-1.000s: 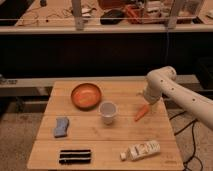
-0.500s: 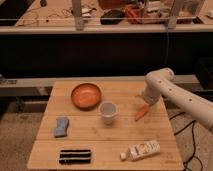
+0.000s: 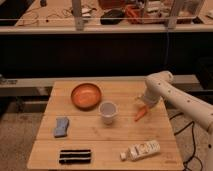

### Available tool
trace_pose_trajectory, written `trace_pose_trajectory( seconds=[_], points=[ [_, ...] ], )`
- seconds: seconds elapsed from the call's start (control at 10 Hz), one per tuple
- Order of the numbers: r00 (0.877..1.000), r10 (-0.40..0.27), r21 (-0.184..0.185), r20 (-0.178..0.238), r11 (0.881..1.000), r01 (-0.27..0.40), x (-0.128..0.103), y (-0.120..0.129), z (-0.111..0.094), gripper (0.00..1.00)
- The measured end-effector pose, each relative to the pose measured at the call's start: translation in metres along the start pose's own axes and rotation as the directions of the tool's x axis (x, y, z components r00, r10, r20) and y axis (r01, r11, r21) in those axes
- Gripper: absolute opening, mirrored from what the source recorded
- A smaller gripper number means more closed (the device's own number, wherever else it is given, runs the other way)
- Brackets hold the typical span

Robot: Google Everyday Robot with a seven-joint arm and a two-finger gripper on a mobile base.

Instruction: Place the pepper in the ceramic cup

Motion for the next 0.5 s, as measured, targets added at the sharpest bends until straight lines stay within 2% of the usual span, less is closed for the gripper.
trace_pose_trajectory(
  seconds=[0.4, 0.5],
  points=[
    [1.000, 0.000, -0.008, 0.017, 1.000, 0.000, 0.0040, 0.0063, 0.0132, 0.79],
    [1.000, 0.000, -0.009, 0.020, 1.000, 0.001, 0.0044, 0.0075, 0.0151, 0.76]
  ],
)
